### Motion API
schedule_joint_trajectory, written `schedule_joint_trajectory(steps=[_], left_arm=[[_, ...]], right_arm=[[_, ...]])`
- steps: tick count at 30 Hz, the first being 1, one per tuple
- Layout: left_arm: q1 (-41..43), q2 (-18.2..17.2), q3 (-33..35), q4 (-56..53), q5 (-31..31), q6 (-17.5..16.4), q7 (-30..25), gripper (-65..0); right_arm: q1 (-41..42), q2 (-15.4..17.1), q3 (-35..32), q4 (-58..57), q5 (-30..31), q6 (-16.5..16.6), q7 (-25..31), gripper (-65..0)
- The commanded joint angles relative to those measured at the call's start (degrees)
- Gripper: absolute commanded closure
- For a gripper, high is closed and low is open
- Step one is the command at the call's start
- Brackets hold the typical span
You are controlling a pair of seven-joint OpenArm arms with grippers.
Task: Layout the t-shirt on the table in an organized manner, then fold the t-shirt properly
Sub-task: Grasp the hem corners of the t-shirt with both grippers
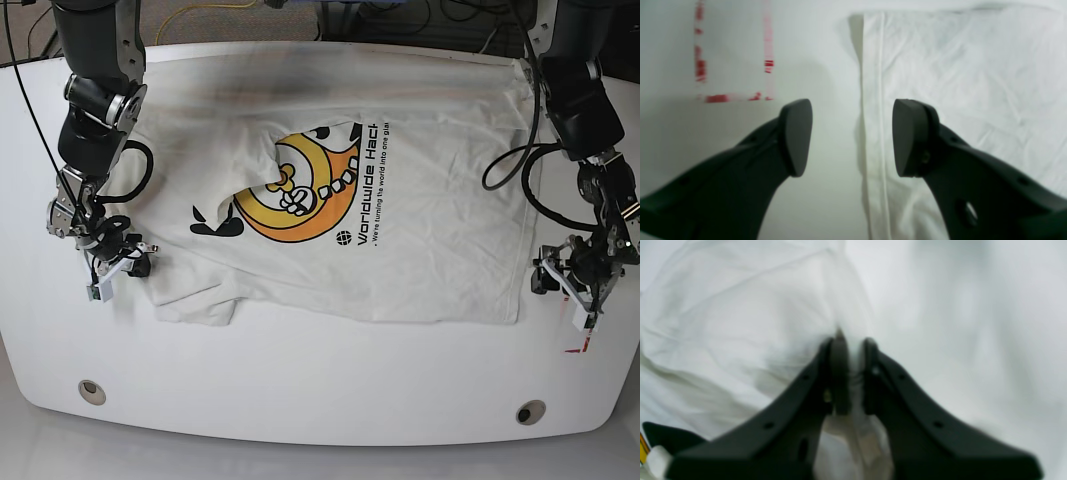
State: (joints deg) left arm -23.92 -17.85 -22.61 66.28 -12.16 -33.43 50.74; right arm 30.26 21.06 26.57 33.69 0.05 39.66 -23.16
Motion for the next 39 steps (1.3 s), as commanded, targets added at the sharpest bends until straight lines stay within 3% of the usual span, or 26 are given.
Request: schedule_joint_trajectory(steps=[1, 6, 12, 29, 39], left_arm=[[-2.85, -1.71, -0.20, -2.59, -0.89, 0.07, -3.66, -36.4], [-5.75, -2.59, 0.24, -10.94, -0.89, 4.11, -8.41, -38.1], [-10.14, -2.68, 0.50, -22.02, -0.89, 7.10, -14.92, -45.8], [-17.88, -2.33, 10.26, -45.05, -0.98, 7.28, -29.69, -46.9], [-17.70, -0.75, 12.63, -47.51, -1.16, 7.10, -31.27, -46.7]], right_arm=[[1.08, 0.70, -0.06, 0.64, -0.36, 0.34, -0.89, -0.3], [0.99, 0.52, -0.06, 0.64, -0.45, 0.34, -0.97, 0.0], [0.99, 0.44, -0.06, 0.64, -0.54, 0.34, -0.97, 0.0], [0.99, 0.35, -0.06, 0.64, -0.36, 0.34, -0.97, 0.0], [0.99, 0.35, -0.06, 0.64, -0.36, 0.34, -0.97, 0.0]])
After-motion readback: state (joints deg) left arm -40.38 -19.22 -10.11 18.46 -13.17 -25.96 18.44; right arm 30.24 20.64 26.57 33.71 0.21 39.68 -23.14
